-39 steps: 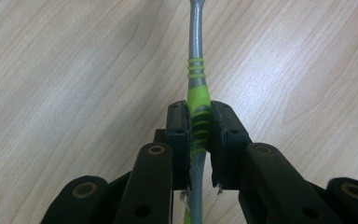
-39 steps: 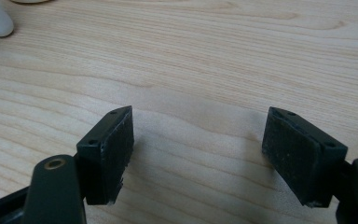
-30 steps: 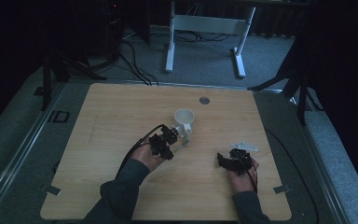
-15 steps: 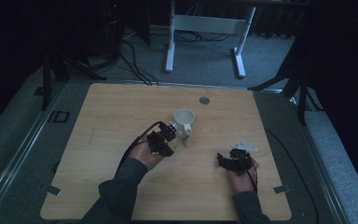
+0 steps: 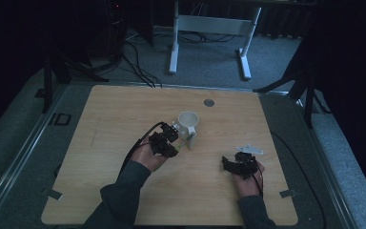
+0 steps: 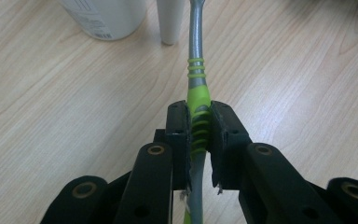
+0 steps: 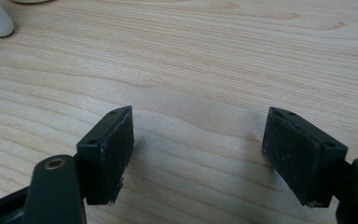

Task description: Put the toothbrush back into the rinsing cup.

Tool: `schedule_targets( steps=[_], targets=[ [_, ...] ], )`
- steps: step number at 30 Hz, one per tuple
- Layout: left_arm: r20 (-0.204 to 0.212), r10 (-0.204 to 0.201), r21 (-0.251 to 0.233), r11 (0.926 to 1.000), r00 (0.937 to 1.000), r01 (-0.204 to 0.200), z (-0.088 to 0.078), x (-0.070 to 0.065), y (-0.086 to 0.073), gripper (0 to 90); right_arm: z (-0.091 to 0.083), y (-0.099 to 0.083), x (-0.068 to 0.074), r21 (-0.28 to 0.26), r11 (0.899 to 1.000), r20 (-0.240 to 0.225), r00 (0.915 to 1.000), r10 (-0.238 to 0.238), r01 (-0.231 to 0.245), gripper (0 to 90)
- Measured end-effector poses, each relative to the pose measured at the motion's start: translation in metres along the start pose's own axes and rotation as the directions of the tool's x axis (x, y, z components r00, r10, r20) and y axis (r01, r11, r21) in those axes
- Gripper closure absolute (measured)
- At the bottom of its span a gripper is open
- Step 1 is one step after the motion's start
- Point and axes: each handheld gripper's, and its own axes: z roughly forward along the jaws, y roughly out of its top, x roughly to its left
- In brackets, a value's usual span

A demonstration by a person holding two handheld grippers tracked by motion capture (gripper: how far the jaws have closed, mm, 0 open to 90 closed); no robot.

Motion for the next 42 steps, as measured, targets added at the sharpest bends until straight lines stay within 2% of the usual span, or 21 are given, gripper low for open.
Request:
schedule_targets(
  steps=[9,28,42],
  targets=[
    [-0.011,-0.013,-0.049,0.9987,0.9999,0.013,-0.004,0.001,0.000,79.0,0.000,0.000,0.000,0.000,1.000,0.000,1.0000,0.000,0.000,24.6],
    [-0.029,-0.035,-0.098,0.9946,0.9990,0.032,-0.008,0.002,0.000,79.0,0.000,0.000,0.000,0.000,1.000,-0.001,1.0000,0.000,0.000,24.6],
    [-0.039,-0.043,-0.155,0.9872,0.9983,0.037,-0.012,0.001,0.000,79.0,0.000,0.000,0.000,0.000,1.000,0.000,1.0000,0.000,0.000,24.6]
  ],
)
